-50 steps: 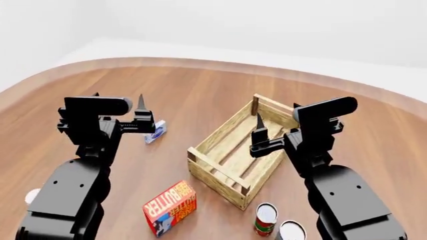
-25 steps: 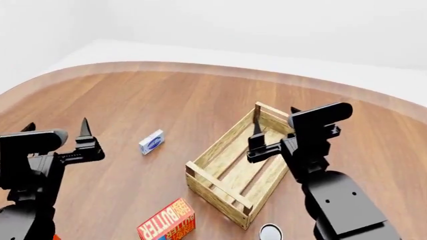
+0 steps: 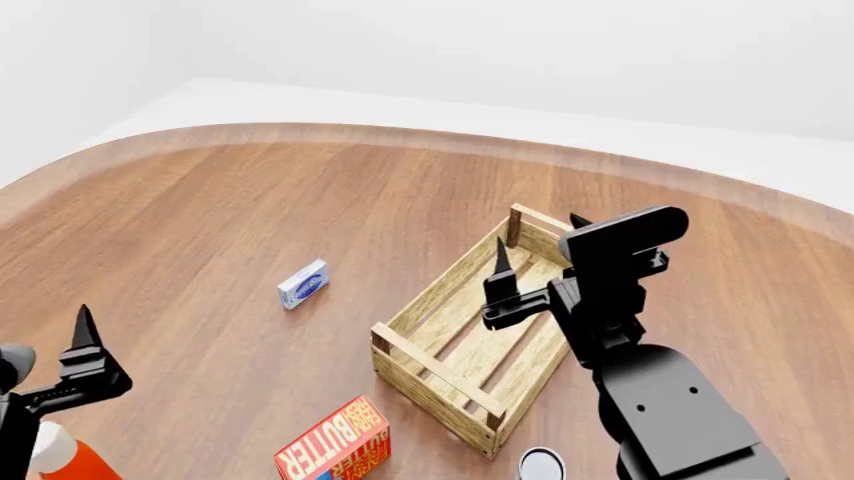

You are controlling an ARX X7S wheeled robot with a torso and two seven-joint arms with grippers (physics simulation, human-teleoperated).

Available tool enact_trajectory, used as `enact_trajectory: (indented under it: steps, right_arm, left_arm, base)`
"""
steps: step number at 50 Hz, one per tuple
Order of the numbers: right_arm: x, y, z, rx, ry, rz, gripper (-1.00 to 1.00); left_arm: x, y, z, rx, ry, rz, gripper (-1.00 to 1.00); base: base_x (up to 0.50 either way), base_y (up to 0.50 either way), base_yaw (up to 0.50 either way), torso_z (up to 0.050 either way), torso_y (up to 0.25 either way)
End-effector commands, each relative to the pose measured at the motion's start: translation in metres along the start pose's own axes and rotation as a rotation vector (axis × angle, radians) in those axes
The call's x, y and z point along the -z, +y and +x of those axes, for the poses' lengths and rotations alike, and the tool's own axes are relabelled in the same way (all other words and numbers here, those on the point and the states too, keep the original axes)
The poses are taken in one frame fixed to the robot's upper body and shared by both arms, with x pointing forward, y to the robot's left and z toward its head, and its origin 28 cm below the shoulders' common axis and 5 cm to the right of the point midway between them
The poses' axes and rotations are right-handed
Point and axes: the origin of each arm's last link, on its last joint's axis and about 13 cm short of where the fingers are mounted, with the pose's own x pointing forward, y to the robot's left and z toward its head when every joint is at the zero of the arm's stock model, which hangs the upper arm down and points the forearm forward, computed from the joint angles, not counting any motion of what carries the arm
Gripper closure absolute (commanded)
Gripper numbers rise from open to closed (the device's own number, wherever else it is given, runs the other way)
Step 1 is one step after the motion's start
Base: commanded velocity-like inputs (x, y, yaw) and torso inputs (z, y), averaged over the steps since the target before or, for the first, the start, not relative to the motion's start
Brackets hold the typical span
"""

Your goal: Pick up the ketchup, and put it in the wooden tray.

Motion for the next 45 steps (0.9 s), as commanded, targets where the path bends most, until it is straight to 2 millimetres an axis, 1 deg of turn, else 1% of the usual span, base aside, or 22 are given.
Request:
enact_trajectory:
  steps: [1,21,37,45]
  right_arm:
    - [0.0,0.001,-0.001,0.007,0.0,-0.006,-1.0]
    - [-0.004,0.006,0.0,0.001,0.007,-0.031,-1.0]
    - [-0.005,0.008,0.0,-0.004,0.011,-0.037,-1.0]
    - [-0.006,0.008,0.0,-0.007,0.012,-0.039,-1.0]
  left_arm:
    - [0.014,0.009,-0.015,-0.018,0.039,-0.005,-1.0]
    - [0.039,0.013,-0.031,-0.006,0.116,-0.024,-1.0]
    - [0.054,0.016,-0.035,-0.03,0.153,-0.016,-1.0]
    - [0.058,0.019,-0.035,-0.042,0.156,-0.008,-1.0]
  base:
    - [0.0,0.0,0.0,0.0,0.0]
    - [0.0,0.0,0.0,0.0,0.0]
    - [0.0,0.0,0.0,0.0,0.0]
    - [0.0,0.0,0.0,0.0,0.0]
